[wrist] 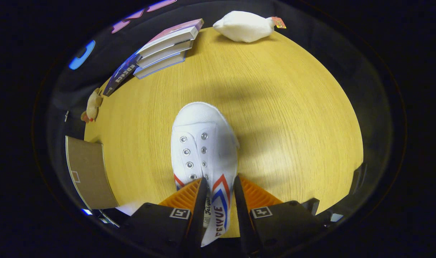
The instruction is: Open the storage box then place both shoes into the box .Put the left shoe in first, then the right shoe, with the right side of both shoes facing outward in a uniform manner.
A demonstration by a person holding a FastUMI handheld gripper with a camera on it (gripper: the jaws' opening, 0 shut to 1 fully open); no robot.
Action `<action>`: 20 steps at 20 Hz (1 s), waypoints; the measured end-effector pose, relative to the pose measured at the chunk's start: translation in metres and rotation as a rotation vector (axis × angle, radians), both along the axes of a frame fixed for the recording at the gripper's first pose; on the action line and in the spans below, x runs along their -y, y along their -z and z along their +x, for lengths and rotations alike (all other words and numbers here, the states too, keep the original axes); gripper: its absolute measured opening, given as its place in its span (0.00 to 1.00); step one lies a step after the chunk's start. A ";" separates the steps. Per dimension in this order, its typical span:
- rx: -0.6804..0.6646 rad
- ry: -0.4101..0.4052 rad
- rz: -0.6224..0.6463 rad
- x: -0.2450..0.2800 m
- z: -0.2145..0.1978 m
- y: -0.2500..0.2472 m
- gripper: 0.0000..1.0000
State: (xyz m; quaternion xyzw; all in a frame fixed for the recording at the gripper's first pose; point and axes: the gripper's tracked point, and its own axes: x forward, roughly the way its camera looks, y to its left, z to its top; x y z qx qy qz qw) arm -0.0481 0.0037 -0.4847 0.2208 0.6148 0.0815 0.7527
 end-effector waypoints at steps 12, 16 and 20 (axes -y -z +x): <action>0.081 0.124 0.151 -0.043 0.006 -0.116 0.12; 0.151 0.091 0.238 -0.095 0.021 -0.195 0.12; 0.203 0.028 0.311 -0.160 0.025 -0.266 0.12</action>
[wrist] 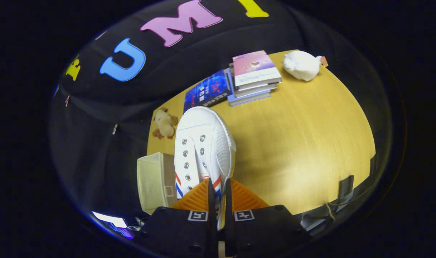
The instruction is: Open the storage box then place both shoes into the box .Put the left shoe in first, then the right shoe, with the right side of both shoes facing outward in a uniform manner.
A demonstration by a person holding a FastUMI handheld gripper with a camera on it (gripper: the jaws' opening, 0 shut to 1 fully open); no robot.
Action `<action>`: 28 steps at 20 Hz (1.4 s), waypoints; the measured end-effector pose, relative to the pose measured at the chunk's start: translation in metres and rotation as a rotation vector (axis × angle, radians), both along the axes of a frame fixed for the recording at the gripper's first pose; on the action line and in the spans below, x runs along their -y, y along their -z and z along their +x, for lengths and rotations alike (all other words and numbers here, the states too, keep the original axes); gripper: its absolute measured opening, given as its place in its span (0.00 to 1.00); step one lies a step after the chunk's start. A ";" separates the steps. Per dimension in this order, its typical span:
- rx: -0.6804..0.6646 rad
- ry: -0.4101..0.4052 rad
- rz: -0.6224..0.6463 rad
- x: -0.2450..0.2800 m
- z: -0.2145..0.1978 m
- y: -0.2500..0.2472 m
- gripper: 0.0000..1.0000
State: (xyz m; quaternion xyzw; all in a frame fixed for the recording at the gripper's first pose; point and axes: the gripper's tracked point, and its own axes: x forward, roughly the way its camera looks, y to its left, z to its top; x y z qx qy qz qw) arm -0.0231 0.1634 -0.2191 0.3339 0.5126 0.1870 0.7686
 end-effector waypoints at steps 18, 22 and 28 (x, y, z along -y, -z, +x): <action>-0.116 -0.276 -0.096 -0.222 -0.058 -0.001 0.12; -0.120 -0.259 -0.026 -0.233 -0.055 -0.010 0.39; -0.067 -0.263 0.029 -0.237 -0.052 -0.025 0.97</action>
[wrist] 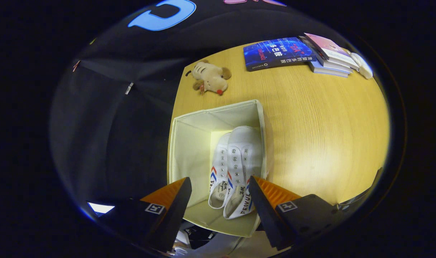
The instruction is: Open the storage box then place both shoes into the box .Put the left shoe in first, then the right shoe, with the right side of both shoes facing outward in a uniform manner.
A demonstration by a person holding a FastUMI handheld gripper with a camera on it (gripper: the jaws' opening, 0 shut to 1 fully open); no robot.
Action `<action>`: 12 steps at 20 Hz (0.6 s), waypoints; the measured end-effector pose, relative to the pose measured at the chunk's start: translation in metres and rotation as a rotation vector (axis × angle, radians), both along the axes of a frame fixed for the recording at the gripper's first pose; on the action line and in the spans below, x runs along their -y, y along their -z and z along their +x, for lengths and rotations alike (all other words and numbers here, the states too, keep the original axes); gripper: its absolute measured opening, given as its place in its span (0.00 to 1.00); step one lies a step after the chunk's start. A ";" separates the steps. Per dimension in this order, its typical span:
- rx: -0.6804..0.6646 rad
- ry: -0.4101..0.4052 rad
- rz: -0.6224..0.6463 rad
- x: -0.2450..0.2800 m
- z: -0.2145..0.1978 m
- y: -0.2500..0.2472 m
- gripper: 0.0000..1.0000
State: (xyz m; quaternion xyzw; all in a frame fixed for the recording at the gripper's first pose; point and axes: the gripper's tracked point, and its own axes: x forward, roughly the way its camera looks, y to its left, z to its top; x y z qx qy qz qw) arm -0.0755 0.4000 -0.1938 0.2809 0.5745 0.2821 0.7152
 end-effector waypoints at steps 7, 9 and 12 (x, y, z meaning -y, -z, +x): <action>0.204 0.103 0.068 0.030 0.042 -0.036 0.99; 0.235 0.154 0.085 0.045 0.053 -0.043 0.99; 0.270 0.227 0.093 0.077 0.070 -0.049 0.99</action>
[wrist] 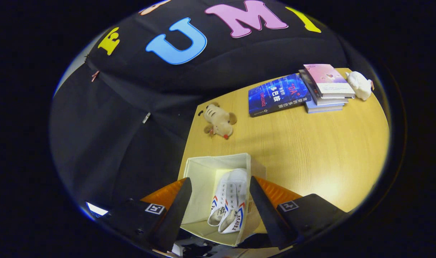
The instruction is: Open the storage box then place both shoes into the box .Put the left shoe in first, then the right shoe, with the right side of both shoes facing outward in a uniform manner.
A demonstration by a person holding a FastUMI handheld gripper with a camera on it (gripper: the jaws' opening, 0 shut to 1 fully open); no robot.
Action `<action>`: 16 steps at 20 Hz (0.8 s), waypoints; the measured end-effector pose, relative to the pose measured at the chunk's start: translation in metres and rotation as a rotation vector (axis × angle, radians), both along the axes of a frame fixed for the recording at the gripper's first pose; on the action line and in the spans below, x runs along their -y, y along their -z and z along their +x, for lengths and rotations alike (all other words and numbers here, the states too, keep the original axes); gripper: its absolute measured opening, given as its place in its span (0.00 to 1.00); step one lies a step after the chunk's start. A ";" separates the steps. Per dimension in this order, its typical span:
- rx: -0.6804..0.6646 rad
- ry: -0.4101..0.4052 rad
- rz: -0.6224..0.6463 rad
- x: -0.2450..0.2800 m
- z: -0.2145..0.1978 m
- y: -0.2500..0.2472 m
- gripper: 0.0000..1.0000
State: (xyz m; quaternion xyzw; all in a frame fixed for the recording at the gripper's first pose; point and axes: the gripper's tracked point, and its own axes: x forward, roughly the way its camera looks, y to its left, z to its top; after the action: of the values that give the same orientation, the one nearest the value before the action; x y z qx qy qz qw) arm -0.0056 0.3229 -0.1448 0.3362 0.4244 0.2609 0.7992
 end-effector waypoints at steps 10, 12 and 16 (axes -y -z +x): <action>0.225 0.280 -0.170 0.181 0.062 -0.010 0.99; 0.276 0.328 -0.214 0.220 0.071 -0.014 0.99; 0.369 0.401 -0.299 0.289 0.078 -0.018 0.99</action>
State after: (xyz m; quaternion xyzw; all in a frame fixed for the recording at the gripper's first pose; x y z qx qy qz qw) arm 0.0725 0.0339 -0.1272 0.2391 0.2312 0.0895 0.9388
